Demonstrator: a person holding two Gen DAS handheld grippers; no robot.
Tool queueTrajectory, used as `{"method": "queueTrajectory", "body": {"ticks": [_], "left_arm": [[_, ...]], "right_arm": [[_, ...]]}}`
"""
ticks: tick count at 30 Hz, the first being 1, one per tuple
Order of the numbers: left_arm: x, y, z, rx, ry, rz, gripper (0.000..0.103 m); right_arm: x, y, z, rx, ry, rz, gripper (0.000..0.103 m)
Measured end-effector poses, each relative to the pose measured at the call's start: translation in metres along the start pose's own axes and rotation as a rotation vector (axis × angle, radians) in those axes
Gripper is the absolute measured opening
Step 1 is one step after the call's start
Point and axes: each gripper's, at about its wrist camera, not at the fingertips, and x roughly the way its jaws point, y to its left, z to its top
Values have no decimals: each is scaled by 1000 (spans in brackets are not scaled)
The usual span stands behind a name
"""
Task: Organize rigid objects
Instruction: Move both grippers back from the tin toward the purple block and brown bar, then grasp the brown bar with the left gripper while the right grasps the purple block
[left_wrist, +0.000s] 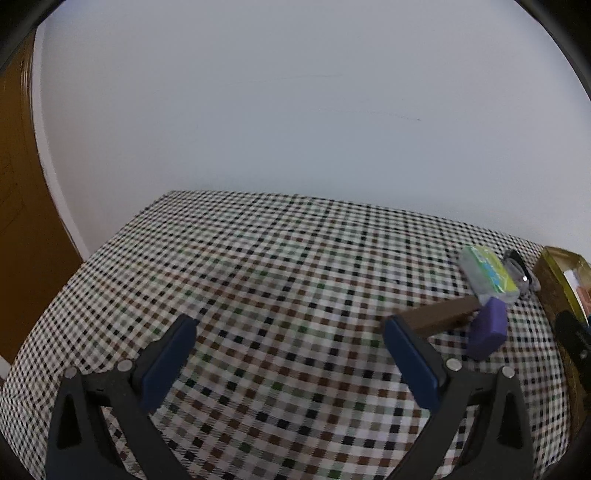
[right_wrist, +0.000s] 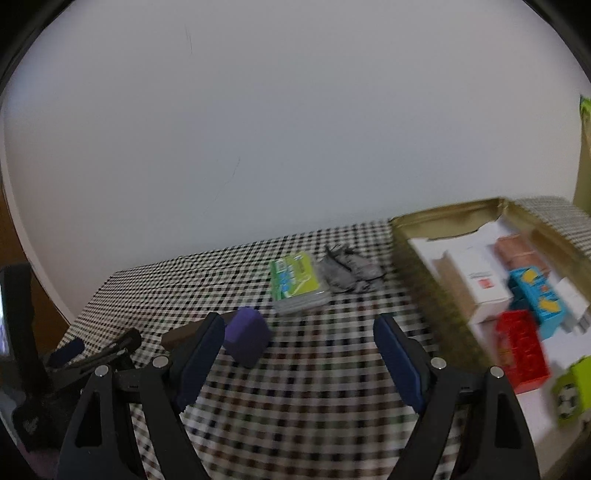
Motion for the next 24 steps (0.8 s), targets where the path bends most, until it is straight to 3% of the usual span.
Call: {"method": "queueTrajectory", "body": {"ticks": [6, 12, 16, 20, 22, 24], "left_arm": [[4, 7, 2, -12, 17, 15, 102], [1, 12, 5, 3, -20, 86, 102], [5, 16, 6, -8, -3, 83, 102], [7, 12, 6, 6, -5, 72, 102], [9, 8, 6, 21, -6, 61, 102], [9, 5, 6, 32, -10, 51, 102]], "right_arm": [[35, 17, 1, -22, 117, 21, 85], [61, 24, 1, -46, 216, 32, 84], [74, 24, 1, -42, 267, 39, 53], [79, 17, 1, -27, 295, 57, 49], [77, 11, 1, -11, 295, 76, 31], [80, 3, 1, -2, 308, 108, 22]]}}
